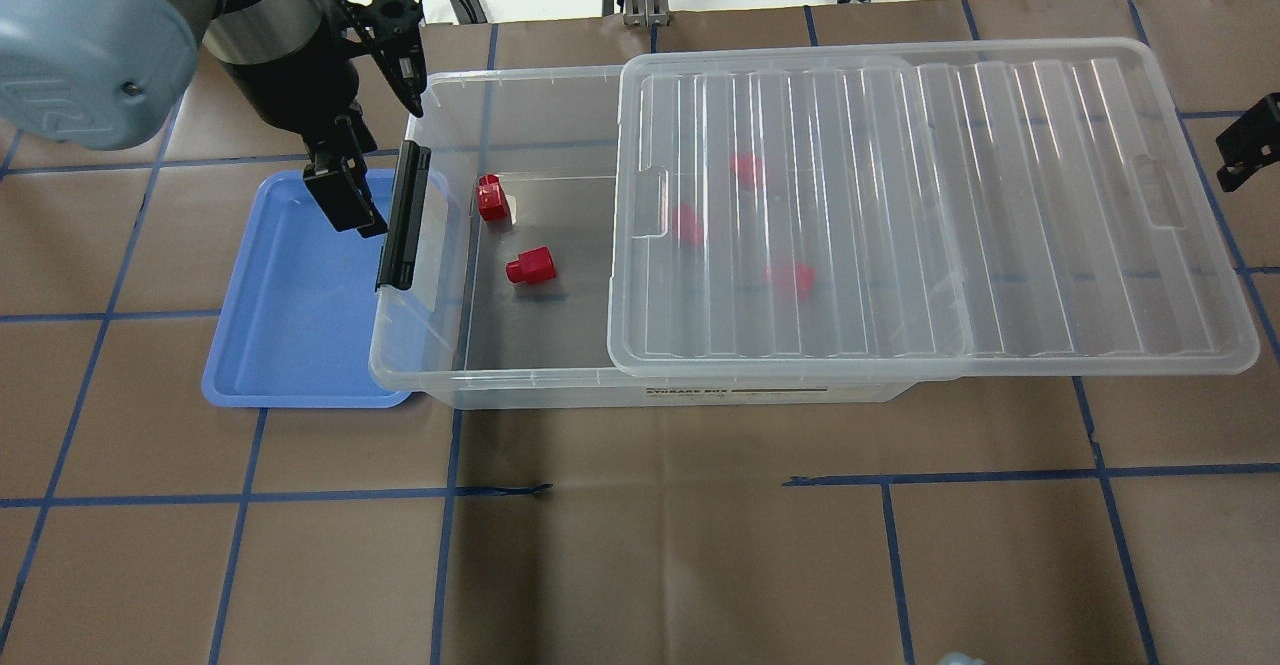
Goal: Place red block in blue tray from box
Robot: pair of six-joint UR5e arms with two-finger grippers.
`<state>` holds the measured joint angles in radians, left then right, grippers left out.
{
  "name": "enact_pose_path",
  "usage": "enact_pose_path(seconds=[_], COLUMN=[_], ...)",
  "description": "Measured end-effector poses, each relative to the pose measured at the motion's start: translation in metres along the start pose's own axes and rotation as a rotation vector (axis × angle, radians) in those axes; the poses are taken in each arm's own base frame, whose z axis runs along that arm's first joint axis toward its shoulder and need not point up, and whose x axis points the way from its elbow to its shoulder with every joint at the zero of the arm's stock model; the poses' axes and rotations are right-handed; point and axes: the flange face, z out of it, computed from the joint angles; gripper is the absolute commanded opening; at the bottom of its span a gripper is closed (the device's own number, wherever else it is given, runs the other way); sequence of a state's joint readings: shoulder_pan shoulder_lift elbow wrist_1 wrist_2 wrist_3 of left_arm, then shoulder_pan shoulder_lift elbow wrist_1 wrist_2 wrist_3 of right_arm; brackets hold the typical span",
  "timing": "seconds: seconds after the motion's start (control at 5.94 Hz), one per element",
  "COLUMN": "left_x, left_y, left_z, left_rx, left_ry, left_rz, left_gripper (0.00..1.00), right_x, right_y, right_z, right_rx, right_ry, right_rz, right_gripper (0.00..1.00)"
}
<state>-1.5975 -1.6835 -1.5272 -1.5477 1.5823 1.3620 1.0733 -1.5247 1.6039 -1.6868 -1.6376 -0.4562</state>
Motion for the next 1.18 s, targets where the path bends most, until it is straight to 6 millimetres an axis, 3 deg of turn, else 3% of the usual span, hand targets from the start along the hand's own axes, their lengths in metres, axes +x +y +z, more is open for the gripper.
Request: enact_pose_path(seconds=[0.34,0.5,0.84,1.01,1.18], left_x=[-0.022,-0.036,-0.064,-0.075,-0.077], left_y=[-0.021,-0.031,-0.046,-0.054,-0.066], left_z=[0.032,0.059,0.137,0.175,0.200], left_rx=[0.012,0.048,0.098,0.102,0.102], left_ry=[-0.016,0.001,0.046,0.051,0.050], left_rz=[0.125,0.137,0.140,0.148,0.165], left_gripper=[0.97,0.97,0.97,0.97,0.97], right_x=[-0.086,-0.138,-0.240,-0.271,-0.282], right_y=[-0.006,-0.003,0.022,0.033,0.037], right_z=[-0.061,-0.077,-0.098,-0.101,-0.099], right_rx=[-0.031,-0.033,-0.016,-0.015,-0.020], right_ry=[-0.028,-0.042,-0.054,-0.054,-0.055], right_rz=[0.051,0.080,0.131,0.136,0.129], right_gripper=[1.00,1.00,1.00,1.00,1.00])
